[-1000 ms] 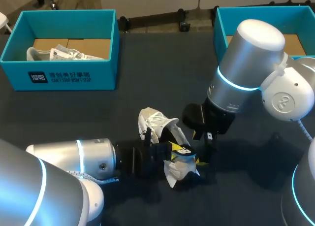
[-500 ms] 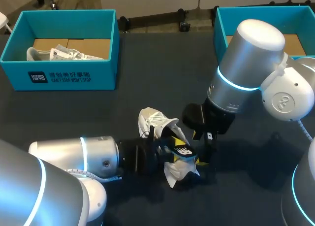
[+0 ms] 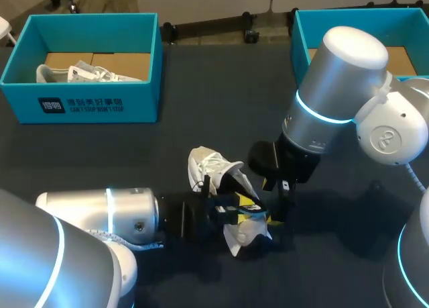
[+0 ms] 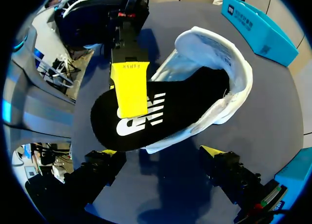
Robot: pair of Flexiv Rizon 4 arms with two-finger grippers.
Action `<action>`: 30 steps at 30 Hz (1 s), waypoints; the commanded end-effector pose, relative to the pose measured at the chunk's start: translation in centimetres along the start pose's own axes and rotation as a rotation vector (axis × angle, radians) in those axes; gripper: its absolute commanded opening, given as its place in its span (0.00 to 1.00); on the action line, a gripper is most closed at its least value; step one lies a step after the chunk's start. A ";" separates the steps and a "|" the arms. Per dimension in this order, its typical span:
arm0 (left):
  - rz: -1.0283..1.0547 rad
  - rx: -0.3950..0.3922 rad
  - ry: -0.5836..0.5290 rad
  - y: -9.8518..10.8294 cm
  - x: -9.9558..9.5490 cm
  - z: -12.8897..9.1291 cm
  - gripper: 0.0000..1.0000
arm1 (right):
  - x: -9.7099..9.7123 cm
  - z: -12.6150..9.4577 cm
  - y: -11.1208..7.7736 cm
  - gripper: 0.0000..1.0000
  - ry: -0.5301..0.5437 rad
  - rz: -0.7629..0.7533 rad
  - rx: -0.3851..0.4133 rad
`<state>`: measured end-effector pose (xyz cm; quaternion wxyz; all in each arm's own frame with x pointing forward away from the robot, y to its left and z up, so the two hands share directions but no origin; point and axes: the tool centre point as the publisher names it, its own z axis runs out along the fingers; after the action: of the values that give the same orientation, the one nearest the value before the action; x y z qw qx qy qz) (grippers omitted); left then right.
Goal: Take the shoe out of the shoebox, open the shoe tongue, remove and reinsert the insole, then place the shoe into the shoebox
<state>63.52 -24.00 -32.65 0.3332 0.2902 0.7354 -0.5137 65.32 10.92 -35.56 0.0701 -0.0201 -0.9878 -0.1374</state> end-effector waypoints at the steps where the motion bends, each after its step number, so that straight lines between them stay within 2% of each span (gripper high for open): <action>1: 0.022 -0.016 0.006 0.3 0.2 0.3 0.00 | 0.0 0.2 0.1 1.00 -0.001 0.001 0.002; 11: 0.055 -0.114 0.012 3.2 0.3 0.5 0.00 | 0.0 0.2 0.1 1.00 -0.001 0.001 0.002; 18: 0.032 -0.108 0.008 3.2 0.3 -0.1 0.00 | 0.0 0.2 0.1 1.00 -0.001 0.001 0.002; 19: 0.024 -0.099 0.010 3.0 0.3 -0.2 0.12 | 0.0 0.2 0.1 1.00 -0.001 0.001 0.002; 21: 0.010 -0.081 0.010 2.5 0.2 -0.4 0.25 | 0.0 0.2 0.1 1.00 -0.001 0.001 0.002; 24: -0.014 -0.050 0.013 1.7 0.1 -0.6 0.31 | 0.0 0.2 0.1 1.00 -0.001 0.001 0.002; 30: -0.037 -0.001 0.025 0.5 0.0 -0.9 0.33 | 0.0 0.2 0.1 1.00 -0.001 0.001 0.002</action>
<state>64.11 -24.04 -33.17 0.3188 0.2782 0.7475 -0.5120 65.32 10.92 -35.56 0.0701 -0.0200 -0.9878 -0.1374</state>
